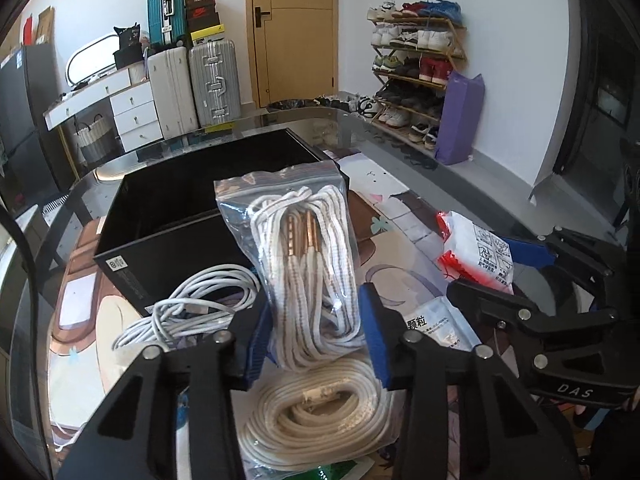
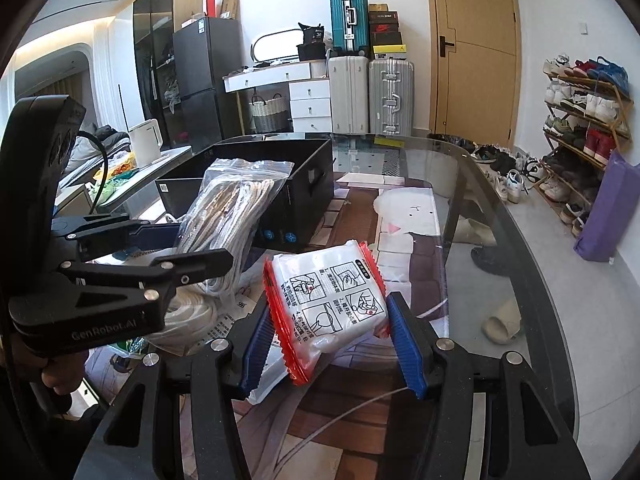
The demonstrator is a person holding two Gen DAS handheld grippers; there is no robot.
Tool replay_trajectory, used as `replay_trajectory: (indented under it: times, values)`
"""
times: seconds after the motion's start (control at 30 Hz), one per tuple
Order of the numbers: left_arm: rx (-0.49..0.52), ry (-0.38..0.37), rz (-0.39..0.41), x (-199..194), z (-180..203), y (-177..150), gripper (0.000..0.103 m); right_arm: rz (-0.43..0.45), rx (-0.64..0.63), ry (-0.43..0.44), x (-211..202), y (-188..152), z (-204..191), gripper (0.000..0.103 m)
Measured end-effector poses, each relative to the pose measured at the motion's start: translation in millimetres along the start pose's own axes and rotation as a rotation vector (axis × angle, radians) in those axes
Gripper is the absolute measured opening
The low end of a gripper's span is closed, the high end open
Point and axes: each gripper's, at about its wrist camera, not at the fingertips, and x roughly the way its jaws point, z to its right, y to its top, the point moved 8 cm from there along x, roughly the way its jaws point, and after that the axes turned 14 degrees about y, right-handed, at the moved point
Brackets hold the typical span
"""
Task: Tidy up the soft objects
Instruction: 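Lift the red-bordered packet with the right gripper while the left gripper grasps the clear cable bag, then carry the packet and cable bag over the black box and lower them in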
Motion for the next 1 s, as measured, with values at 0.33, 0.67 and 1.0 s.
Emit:
replay_trajectory:
  times: [0.33, 0.67, 1.0]
  values:
    - [-0.045, -0.037, 0.041, -20.7, -17.6, -1.3, 0.036, 0.017, -0.021, 0.001, -5.2, 4.9, -8.5, 0.056]
    - [-0.085, -0.026, 0.102, -46.3, -51.4, 14.7, 0.037, 0.036, -0.084, 0.031, -7.5, 28.0, -33.4, 0.056]
    - [-0.108, -0.008, 0.09, -38.1, -86.5, 28.0, 0.037, 0.019, -0.122, 0.07, 6.2, 57.8, -50.1, 0.056]
